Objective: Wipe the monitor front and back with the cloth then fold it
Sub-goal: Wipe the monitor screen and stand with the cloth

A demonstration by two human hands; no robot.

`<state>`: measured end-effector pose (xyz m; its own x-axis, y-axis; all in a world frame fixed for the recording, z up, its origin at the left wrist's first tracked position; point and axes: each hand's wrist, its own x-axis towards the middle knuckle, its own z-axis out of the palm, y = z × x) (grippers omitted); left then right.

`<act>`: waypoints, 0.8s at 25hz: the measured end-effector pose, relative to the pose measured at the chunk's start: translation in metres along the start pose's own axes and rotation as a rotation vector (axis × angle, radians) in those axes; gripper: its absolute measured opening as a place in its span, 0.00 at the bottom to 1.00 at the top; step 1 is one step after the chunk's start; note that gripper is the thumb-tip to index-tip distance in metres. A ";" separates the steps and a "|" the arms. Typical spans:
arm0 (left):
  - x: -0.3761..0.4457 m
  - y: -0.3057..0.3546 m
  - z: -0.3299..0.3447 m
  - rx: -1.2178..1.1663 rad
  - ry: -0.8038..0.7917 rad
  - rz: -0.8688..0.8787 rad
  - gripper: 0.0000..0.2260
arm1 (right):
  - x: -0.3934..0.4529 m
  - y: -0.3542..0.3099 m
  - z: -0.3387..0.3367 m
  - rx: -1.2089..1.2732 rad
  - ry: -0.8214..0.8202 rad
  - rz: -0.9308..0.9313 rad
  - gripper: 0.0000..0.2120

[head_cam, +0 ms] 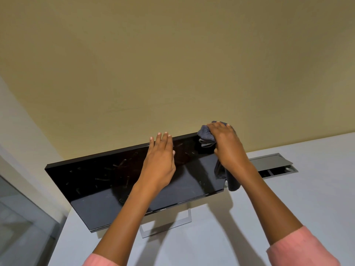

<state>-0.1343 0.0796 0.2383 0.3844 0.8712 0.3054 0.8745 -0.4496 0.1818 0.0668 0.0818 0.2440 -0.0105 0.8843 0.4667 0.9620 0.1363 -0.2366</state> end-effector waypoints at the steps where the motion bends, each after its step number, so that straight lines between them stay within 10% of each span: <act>1: 0.002 0.003 0.001 0.006 -0.016 0.018 0.23 | 0.000 0.010 -0.002 0.008 0.014 0.033 0.34; 20: 0.043 0.057 0.022 -0.011 -0.039 0.151 0.22 | 0.006 0.032 -0.002 0.342 0.016 0.145 0.31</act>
<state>-0.0616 0.0963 0.2412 0.5225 0.8006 0.2932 0.8028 -0.5778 0.1469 0.0986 0.0907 0.2411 0.1255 0.8989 0.4199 0.8064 0.1541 -0.5710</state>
